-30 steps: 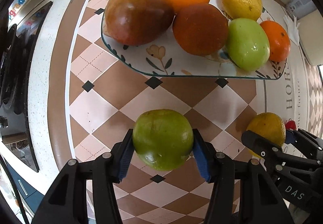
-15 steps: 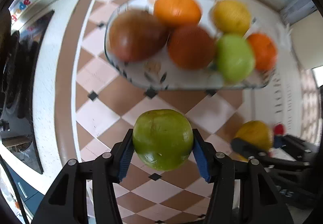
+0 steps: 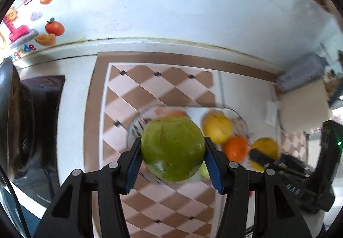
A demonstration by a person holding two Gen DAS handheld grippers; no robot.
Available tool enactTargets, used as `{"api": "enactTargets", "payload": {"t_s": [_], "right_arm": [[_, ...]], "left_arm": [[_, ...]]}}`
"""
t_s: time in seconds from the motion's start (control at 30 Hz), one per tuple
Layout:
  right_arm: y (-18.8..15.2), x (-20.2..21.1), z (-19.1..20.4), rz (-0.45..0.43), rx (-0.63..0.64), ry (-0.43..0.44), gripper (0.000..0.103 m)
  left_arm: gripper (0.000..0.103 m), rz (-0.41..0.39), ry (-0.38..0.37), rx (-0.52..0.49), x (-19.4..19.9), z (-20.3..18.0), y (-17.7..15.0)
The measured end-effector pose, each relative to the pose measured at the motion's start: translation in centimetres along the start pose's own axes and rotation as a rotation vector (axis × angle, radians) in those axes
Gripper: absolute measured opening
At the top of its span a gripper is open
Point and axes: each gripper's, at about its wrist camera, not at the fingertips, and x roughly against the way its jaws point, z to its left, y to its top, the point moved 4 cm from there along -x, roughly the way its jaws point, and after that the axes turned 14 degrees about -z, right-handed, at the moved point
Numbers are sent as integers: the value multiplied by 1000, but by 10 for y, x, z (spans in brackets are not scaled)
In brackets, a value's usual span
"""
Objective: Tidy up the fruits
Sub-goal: 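Carry both fruits over the floral plate and open both tools onto it, then lift both tools back above the runner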
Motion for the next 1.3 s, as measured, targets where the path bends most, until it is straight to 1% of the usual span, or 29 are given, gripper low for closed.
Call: {"api": "enactTargets", "payload": {"t_s": [0.07,0.13,0.27,0.37,0.53,0.63,0.73,0.8,0.9,0.97,1.07,1.1,1.13,1.17,1.2,1.3], "right_arm": [[13,-18,-3,13,19,-36,59],[21,-35,-6,30,40,-69,59],[28,-62,-16,80,58,-91,59],[29,-69,-15,80,58,-92,59],[34,-75,-20,95,58,-117,59],[33,-79,-25,102,36,-123,59],[31,-78,-29,112,-8,-104,60],[31,-81,-31,124,-34,-82,69],[32,-81,-31,129,-61,-61,71],[32,-79,-32,129,-57,-63,71],[32,-78,-30,128,-56,-61,71],[31,-77,-30,128,-55,-59,71],[31,-74,-28,125,-51,-59,72],[31,-72,-26,122,-42,-65,74],[31,-66,-25,118,-31,-72,80],[29,-55,-15,92,26,-100,87]], "left_arm": [[52,45,26,14,-24,10,12],[52,88,54,23,-45,18,16],[52,195,93,35,-86,30,17],[52,269,98,17,-104,32,11],[53,337,99,6,-119,33,5],[53,335,95,15,-118,35,3],[53,339,95,32,-117,37,2],[53,342,93,36,-120,41,2],[55,347,85,46,-124,42,2],[63,343,80,52,-122,43,5],[66,327,74,52,-117,41,10],[69,324,72,53,-114,40,10],[78,321,68,53,-112,40,11],[85,315,67,51,-108,39,10],[87,312,70,47,-104,37,10],[87,274,87,27,-88,35,8]]}}
